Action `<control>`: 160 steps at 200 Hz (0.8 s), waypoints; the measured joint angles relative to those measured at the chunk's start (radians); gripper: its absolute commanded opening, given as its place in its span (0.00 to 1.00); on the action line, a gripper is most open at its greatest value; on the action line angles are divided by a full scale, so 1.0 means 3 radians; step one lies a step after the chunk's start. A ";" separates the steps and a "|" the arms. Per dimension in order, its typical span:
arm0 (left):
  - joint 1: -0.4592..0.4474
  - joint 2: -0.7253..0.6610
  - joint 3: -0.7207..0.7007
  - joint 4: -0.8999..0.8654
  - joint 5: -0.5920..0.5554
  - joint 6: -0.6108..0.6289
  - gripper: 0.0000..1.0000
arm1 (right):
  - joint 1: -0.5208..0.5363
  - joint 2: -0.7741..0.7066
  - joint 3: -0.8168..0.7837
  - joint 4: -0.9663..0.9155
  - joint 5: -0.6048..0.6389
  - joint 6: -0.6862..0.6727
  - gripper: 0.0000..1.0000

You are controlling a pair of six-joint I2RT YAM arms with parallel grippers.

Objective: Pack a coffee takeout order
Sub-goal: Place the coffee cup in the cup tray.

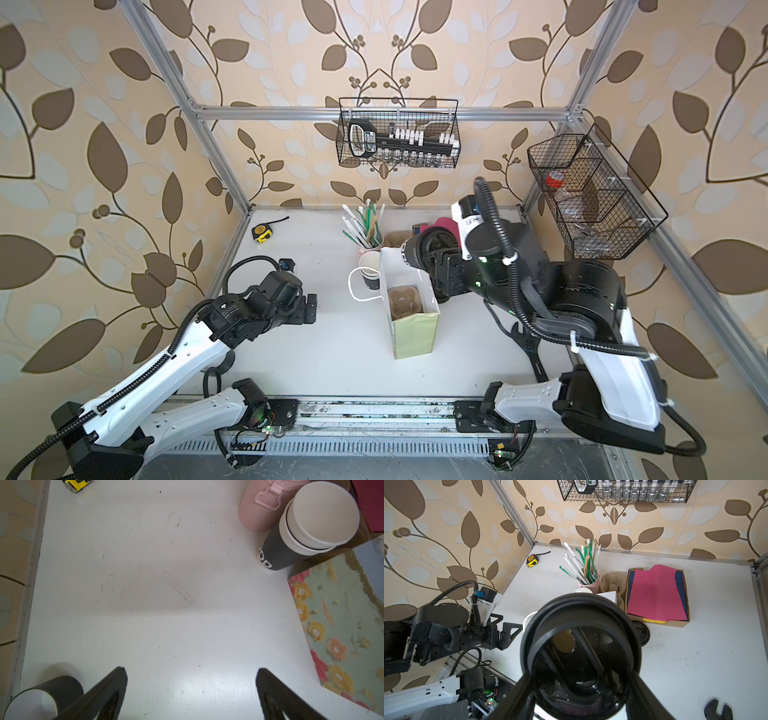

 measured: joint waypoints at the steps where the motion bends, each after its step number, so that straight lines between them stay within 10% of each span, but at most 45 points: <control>1: 0.0000 0.0000 0.0000 0.0000 0.0000 0.0000 0.99 | 0.0006 0.0013 0.0009 -0.0004 0.0008 0.0003 0.00; 70: 0.0000 -0.0003 -0.0001 0.0000 -0.0001 0.0000 0.99 | 0.0161 0.0384 -0.0062 -0.0252 0.0244 0.0121 0.00; 160: 0.0000 -0.0015 -0.0003 0.0000 0.0000 0.0000 0.99 | -0.0287 0.0516 -0.0617 -0.0310 -0.0542 -0.0122 0.00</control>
